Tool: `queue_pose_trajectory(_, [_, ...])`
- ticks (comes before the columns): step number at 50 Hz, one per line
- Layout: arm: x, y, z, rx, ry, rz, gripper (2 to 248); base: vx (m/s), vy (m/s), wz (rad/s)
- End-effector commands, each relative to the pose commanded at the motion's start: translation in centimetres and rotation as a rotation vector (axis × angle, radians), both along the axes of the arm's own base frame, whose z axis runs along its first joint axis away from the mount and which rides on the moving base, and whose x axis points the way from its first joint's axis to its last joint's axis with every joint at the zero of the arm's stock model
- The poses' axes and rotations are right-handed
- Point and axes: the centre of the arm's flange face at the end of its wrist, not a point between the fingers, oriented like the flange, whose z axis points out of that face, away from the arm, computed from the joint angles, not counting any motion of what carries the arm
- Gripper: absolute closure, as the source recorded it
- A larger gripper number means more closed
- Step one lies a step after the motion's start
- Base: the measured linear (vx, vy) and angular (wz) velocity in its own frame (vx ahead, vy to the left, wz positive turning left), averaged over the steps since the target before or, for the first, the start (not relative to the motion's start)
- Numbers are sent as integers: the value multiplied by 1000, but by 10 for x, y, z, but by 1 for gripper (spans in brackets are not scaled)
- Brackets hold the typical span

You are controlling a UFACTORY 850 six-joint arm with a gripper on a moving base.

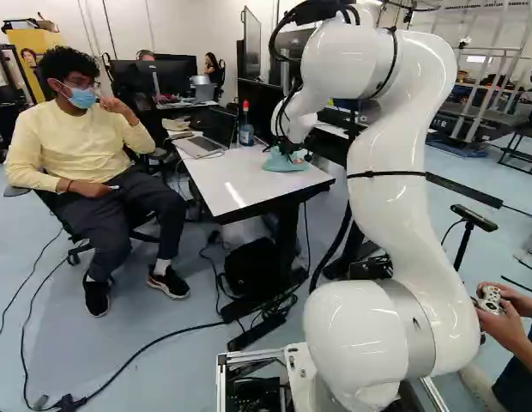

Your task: Clean the table with the green towel

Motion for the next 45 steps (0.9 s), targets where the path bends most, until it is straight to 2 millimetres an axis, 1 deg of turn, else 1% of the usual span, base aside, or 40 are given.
queue_pose_trajectory(28, [-13, 1, 29, 1, 54, -2, 206, 0, 0, 0])
queue_pose_trajectory(45, [-15, 6, 47, 1, 64, 4, 206, 0, 0, 0])
